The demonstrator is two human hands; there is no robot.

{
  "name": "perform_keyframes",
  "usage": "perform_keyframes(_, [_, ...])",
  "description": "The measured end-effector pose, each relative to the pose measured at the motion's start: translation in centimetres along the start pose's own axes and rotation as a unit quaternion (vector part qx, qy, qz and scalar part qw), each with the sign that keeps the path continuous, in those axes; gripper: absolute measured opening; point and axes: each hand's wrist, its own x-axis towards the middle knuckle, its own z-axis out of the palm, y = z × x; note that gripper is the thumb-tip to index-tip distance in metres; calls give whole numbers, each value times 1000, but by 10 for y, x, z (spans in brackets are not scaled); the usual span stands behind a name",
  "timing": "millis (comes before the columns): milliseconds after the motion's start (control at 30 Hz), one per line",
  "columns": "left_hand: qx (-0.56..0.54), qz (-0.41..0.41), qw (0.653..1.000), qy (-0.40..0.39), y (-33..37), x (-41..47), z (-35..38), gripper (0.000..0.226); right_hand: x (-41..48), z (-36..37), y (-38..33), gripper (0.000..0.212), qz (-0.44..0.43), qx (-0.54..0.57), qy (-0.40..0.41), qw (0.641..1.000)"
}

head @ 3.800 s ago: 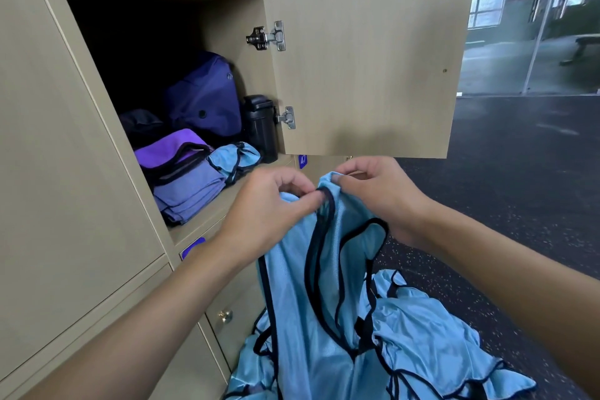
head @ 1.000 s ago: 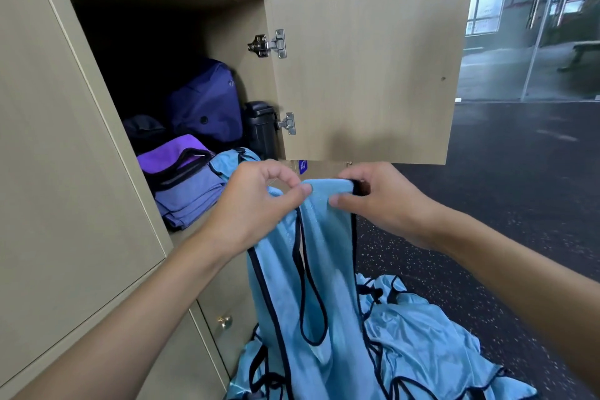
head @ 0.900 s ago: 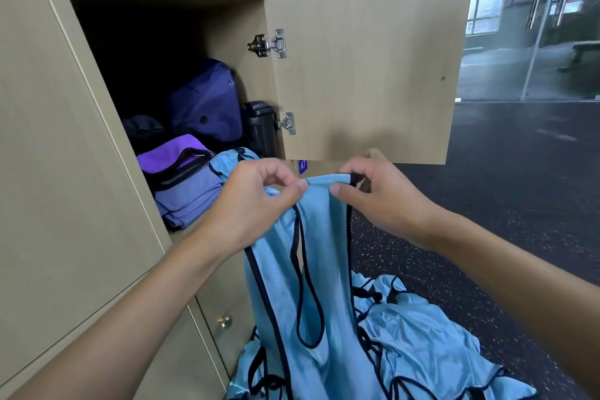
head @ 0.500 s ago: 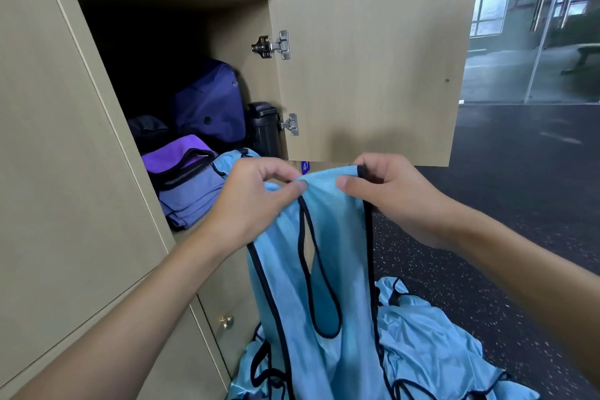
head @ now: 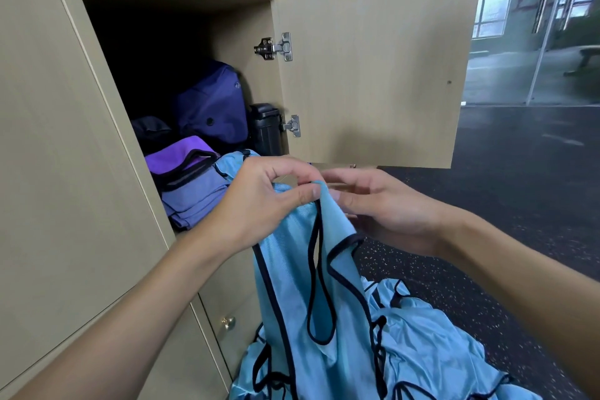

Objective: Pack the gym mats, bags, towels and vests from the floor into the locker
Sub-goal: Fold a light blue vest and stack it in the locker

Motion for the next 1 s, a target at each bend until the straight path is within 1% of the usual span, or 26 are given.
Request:
perform_keyframes(67, [0,-3,1000,-3,-1,0,0,9,1,1,1,31,5,-2,3,1000])
perform_keyframes(133, [9,-8,1000,5,-3,0,0,9,1,1,1,21,5,-13,12,1000])
perform_keyframes(200, [2,-23,999,25,-3,0,0,5,1,2,-1,14,5,-14,48,999])
perform_keyframes(233, [-9,-37,999,32,-3,0,0,7,1,2,-2,13,3,-15,75,997])
perform_keyframes(300, [-19,-61,997,32,-4,-1,1,34,2,2,-1,13,-11,-13,125,992])
perform_keyframes(333, [-10,-73,997,26,-4,-1,2,42,2,3,-1,14,-19,-10,145,989])
perform_keyframes(367, [7,-90,996,16,-4,-2,4,43,2,4,-1,14,-24,-8,163,986])
perform_keyframes(433, [47,-116,992,-11,-5,-3,8,29,2,5,-2,15,-32,-7,183,983])
perform_keyframes(500, [77,-117,990,-25,-6,-3,9,13,1,7,-3,18,-38,-10,182,983])
perform_keyframes(533, [85,-114,990,-25,-6,-3,9,9,1,6,-4,21,-39,-6,176,984])
perform_keyframes(633, [75,-96,992,-11,-4,-2,6,12,0,2,-4,25,-36,28,157,987])
perform_keyframes(733, [51,-76,996,2,-2,0,3,13,-2,-2,-7,16,-49,61,126,989])
perform_keyframes(767, [44,-71,996,8,-2,0,2,13,-2,-3,-7,18,-52,64,120,989])
perform_keyframes(800, [36,-66,997,16,-3,1,1,12,-1,-5,-7,24,-55,63,121,989])
perform_keyframes(833, [28,-64,997,26,-3,1,0,11,-1,-6,-7,30,-56,61,129,988])
perform_keyframes(867, [21,-65,997,35,-4,2,0,10,-1,-6,-7,31,-57,60,141,987])
perform_keyframes(967, [-5,-83,996,44,-8,3,-1,4,0,-5,-8,3,-54,37,184,981])
perform_keyframes(1000, [-16,-91,995,43,-9,3,-2,6,-1,-5,-10,4,-51,22,188,981])
